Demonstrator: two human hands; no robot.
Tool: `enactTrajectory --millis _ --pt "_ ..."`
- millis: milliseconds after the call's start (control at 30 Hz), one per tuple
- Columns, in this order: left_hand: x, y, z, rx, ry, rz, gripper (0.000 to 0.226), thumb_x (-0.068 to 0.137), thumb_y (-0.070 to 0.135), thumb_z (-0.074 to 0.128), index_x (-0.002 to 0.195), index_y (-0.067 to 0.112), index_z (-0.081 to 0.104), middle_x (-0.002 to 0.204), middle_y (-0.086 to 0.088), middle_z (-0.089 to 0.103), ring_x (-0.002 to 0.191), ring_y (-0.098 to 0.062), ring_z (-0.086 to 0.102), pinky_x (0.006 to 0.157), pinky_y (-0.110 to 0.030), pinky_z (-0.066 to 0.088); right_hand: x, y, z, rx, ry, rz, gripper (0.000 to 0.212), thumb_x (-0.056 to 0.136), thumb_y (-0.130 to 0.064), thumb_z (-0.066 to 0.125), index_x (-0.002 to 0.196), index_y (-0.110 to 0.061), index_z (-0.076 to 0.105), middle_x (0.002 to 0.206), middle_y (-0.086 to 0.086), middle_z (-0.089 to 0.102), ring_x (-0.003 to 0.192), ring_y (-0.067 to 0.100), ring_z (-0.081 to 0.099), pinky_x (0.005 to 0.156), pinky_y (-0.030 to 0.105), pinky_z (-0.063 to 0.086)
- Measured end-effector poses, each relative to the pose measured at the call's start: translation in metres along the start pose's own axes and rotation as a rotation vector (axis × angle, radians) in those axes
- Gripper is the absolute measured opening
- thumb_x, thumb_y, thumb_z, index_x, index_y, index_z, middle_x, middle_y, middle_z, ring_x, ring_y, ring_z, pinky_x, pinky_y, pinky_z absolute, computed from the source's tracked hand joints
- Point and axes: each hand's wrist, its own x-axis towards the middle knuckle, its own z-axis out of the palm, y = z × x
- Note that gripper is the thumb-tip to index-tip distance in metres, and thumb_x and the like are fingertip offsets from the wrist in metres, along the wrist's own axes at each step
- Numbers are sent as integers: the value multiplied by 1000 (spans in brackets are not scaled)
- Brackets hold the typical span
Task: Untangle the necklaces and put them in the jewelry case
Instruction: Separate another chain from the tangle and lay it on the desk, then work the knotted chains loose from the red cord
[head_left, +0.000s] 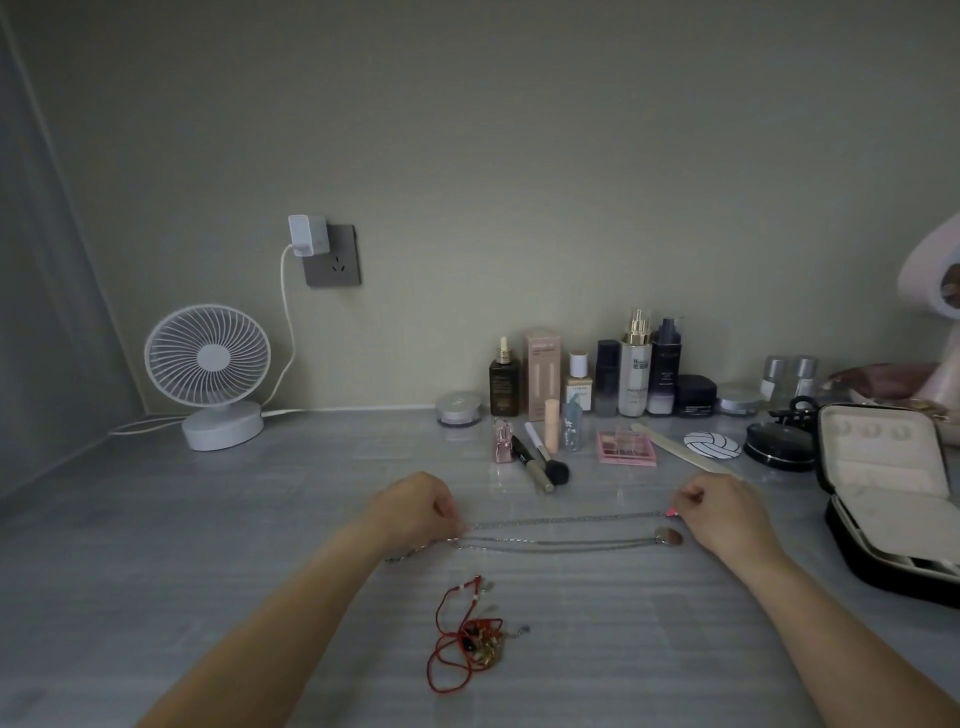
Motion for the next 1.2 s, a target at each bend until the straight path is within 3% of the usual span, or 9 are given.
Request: enactTrajectory --millis 167,267,400,567,700,800,900,1000,1200 --pt "-4 -9 -7 42 -22 -57 12 78 26 67 83 16 70 82 1 64 76 -13 58 66 -20 46 -1 -1 -1 9 1 -10 14 82 -5 58 72 -5 68 84 16 70 83 32 62 67 30 40" --pt "-9 -21 -14 60 -26 -59 6 79 25 67 77 19 67 82 -2 64 76 -18 61 60 -19 42 -3 -1 -1 10 -3 -28 19 81 -3 57 66 -13 63 84 15 71 83 32 62 67 29 40" --pt "-17 -27 -18 57 14 -80 8 81 26 67 85 19 65 89 0 60 82 -14 55 69 -19 42 -4 -3 -1 10 4 -43 18 81 -3 56 67 -12 65 82 11 71 82 31 63 70 33 46" --pt "-36 -10 -7 -37 217 -35 18 83 20 58 100 18 65 92 2 60 94 -19 59 77 -23 43 -8 -3 0 -37 23 -69 10 79 -6 61 76 -8 70 88 15 68 83 33 61 70 31 44" --pt "-53 7 0 -107 188 46 21 82 31 63 100 20 64 89 6 56 83 -11 53 73 -21 40 -13 -7 -1 -17 16 -99 10 80 -13 62 87 -12 70 95 15 65 83 31 61 71 30 44" --pt "-63 7 7 -114 184 25 24 82 33 63 101 19 64 96 2 60 89 -15 56 76 -23 42 -20 -19 -7 35 46 -115 10 81 -14 60 83 -11 70 87 14 67 80 31 60 68 29 40" --pt "-73 5 11 -146 207 3 23 84 29 61 102 16 64 98 -1 62 96 -20 58 80 -24 42 -27 -30 -11 -29 -50 -115 12 84 -16 58 85 -9 67 92 12 67 86 29 58 70 29 40" --pt "-80 8 14 -174 188 64 17 82 27 63 96 18 66 99 -1 65 90 -16 58 80 -23 44 -40 -45 -14 -144 -152 -154 12 84 -26 58 88 -17 66 99 6 68 94 27 60 76 31 47" --pt "-94 22 25 -275 130 260 8 82 20 65 83 14 70 69 18 56 61 3 51 62 -14 40 -111 -99 -22 49 -383 -531 8 81 -31 67 84 -23 67 79 -10 61 73 3 55 63 14 40"
